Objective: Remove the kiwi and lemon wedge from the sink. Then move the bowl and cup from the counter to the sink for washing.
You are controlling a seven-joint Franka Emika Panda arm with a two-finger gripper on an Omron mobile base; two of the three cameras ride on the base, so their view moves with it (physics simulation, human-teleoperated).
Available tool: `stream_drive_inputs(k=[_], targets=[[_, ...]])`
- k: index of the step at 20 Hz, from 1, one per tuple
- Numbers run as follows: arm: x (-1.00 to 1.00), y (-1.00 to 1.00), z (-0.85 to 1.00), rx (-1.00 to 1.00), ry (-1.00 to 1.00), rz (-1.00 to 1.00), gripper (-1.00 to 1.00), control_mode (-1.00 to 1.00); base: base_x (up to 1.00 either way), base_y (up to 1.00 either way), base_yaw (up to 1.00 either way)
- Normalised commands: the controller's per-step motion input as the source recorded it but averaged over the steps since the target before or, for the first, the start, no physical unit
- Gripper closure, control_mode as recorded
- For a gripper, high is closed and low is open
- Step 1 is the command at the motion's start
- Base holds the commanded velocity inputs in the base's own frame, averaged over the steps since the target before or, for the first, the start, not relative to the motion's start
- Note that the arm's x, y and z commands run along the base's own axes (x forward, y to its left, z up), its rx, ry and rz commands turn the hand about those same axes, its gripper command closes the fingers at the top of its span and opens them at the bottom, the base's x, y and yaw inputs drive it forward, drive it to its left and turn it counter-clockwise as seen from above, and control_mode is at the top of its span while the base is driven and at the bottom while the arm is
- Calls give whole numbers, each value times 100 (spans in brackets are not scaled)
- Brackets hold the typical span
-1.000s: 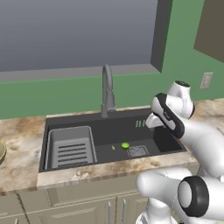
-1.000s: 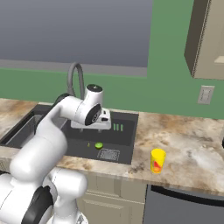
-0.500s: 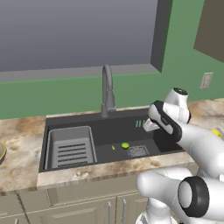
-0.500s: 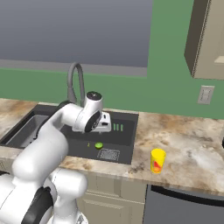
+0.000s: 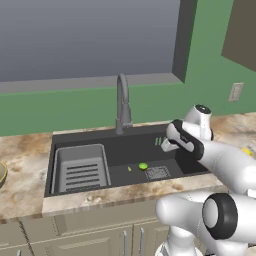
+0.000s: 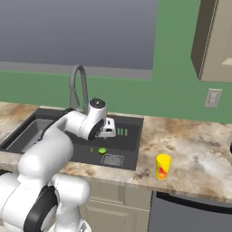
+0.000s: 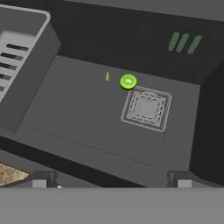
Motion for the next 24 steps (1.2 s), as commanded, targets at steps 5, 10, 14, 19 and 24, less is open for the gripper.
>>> stream_drive_inputs(k=[5,10,14,19,24], targets=[[18,0,-14,0,-3,0,-100,-100,0,0,0],[16,1,-13,0,-1,0,-100,-100,0,0,0],[15,3,-11,0,0,0,-100,-100,0,0,0],[18,9,-12,0,0,0,-100,-100,0,0,0],[17,3,-12,0,0,0,-100,-100,0,0,0]])
